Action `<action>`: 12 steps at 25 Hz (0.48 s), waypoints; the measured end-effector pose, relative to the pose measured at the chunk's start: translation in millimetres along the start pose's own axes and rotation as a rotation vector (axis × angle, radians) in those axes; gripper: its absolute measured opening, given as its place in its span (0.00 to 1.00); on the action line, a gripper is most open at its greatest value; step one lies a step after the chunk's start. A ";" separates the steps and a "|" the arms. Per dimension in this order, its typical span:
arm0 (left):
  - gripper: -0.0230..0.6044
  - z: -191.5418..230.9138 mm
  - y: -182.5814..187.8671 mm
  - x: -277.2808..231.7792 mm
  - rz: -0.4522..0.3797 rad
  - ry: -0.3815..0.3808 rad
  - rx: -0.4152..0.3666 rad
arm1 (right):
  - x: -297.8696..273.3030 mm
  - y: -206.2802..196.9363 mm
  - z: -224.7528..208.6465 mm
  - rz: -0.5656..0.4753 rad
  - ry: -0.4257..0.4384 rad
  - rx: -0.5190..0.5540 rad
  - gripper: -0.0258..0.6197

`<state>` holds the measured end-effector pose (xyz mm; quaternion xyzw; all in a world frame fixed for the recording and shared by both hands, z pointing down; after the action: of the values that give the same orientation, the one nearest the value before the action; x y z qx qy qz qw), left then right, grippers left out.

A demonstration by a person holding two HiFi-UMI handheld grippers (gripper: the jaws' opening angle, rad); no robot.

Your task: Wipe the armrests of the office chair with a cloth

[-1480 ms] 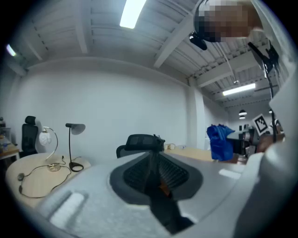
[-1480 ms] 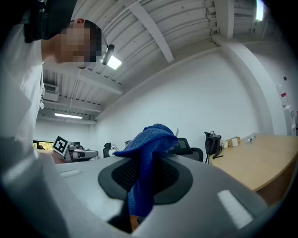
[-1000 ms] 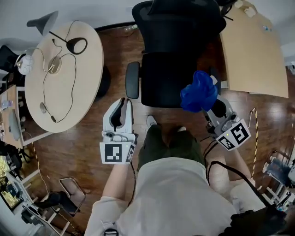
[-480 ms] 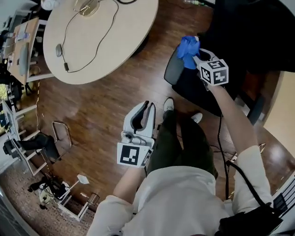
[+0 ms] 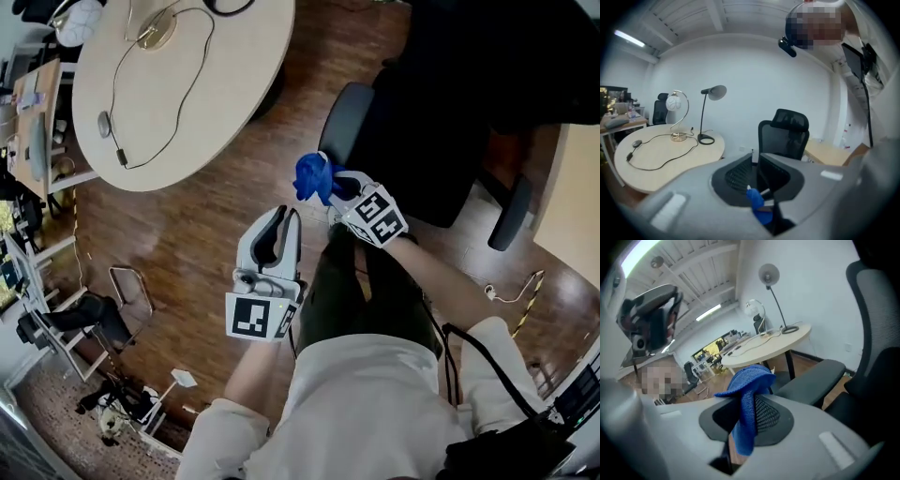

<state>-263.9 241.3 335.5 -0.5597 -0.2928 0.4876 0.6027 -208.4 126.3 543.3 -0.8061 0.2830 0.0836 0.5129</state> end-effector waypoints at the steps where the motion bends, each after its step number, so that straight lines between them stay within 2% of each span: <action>1: 0.11 -4.5 2.6 -6.9 -0.005 -0.017 -0.014 | 12.1 0.1 3.6 -0.059 -0.014 -0.023 0.14; 3: 0.11 -15.1 6.0 -21.5 -0.003 -0.067 -0.038 | 46.8 11.3 2.3 -0.189 -0.051 -0.089 0.14; 6: 0.11 -40.3 4.3 -49.5 0.044 -0.220 -0.082 | 124.7 25.6 -7.2 -0.332 -0.177 -0.115 0.14; 9: 0.11 -88.2 -4.4 -91.6 0.046 -0.366 -0.096 | 234.8 21.7 -21.7 -0.425 -0.435 -0.136 0.14; 12: 0.11 -161.1 -17.1 -129.4 0.039 -0.472 -0.074 | 346.6 -10.7 -39.9 -0.452 -0.731 -0.173 0.14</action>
<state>-160.3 61.9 344.3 -0.4573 -0.4324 0.6056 0.4870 77.4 -33.7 422.7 -0.8054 -0.1086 0.2723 0.5152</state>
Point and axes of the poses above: the fingertips, and each gripper's own axes: x backward along the fingers, z to its left, y out of its top, the point moved 8 cm from there along x, backward along the fingers, and after that the axes turned 9 degrees about -z, right-handed, at the moved point
